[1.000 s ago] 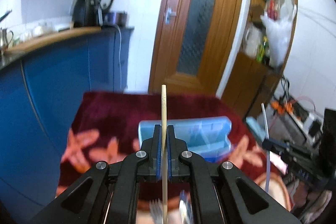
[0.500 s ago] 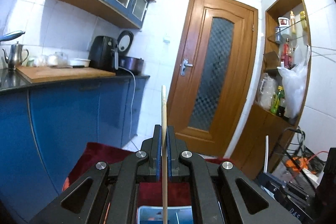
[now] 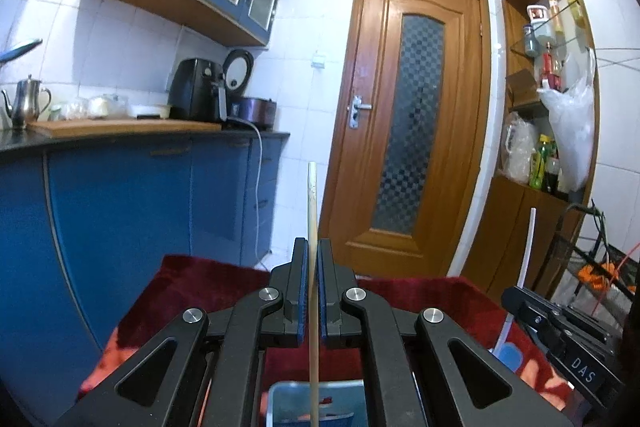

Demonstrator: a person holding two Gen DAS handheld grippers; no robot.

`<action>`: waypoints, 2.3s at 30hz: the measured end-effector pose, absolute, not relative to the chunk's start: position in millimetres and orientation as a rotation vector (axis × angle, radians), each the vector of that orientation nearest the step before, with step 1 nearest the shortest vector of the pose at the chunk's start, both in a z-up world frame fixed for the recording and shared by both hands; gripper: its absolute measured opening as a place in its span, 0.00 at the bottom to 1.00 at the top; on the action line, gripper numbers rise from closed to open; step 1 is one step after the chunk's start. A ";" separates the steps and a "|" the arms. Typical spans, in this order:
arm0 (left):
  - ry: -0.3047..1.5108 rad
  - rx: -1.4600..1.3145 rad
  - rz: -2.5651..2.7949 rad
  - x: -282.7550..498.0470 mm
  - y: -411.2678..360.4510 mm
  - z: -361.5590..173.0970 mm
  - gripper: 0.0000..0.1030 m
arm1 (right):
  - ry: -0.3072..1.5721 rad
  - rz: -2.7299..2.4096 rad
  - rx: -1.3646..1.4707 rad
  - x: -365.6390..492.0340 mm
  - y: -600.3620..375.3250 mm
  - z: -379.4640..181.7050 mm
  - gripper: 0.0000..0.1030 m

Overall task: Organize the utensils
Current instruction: 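Carry both chopsticks into the blue holder and open both tools, then move both open tools back down to the utensils on the blanket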

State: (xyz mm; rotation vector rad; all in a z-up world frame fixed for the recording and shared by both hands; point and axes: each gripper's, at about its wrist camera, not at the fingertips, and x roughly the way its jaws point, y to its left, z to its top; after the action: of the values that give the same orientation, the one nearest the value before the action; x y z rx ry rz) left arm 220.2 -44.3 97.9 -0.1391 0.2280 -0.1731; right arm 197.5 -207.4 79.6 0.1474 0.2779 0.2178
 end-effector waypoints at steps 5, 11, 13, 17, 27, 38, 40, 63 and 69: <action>0.275 -0.114 -0.208 216.5 -46.5 84.1 0.04 | 0.328 0.222 0.108 194.1 -201.9 72.1 0.07; 0.364 -0.084 -0.279 210.6 -51.1 73.7 0.06 | 0.361 0.235 0.122 186.7 -204.1 70.7 0.21; 0.377 -0.074 -0.279 206.3 -52.8 72.6 0.09 | 0.357 0.239 0.127 182.5 -205.1 72.1 0.24; 0.397 -0.075 -0.284 196.2 -51.4 75.9 0.19 | 0.341 0.241 0.136 170.1 -206.3 79.4 0.27; 0.400 -0.081 -0.285 151.6 -39.9 96.0 0.30 | 0.284 0.236 0.151 128.3 -207.4 108.8 0.29; 0.465 -0.044 -0.290 96.2 -32.7 107.3 0.34 | 0.346 0.232 0.164 81.0 -200.5 116.2 0.29; 0.486 -0.029 -0.288 88.9 -32.3 106.1 0.35 | 0.366 0.228 0.159 74.2 -200.6 113.7 0.29; 0.871 -0.008 -0.270 68.1 -28.1 38.6 0.36 | 0.749 0.208 0.081 51.4 -189.1 35.6 0.29; 0.974 -0.022 -0.283 71.8 -29.3 16.3 0.36 | 0.827 0.215 0.063 51.7 -186.2 20.7 0.29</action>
State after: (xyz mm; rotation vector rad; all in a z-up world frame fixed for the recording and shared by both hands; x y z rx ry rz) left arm 71.8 -29.3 16.3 -0.0216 0.9735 -0.2831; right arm 51.7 -186.2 20.7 0.0628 0.8268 0.2151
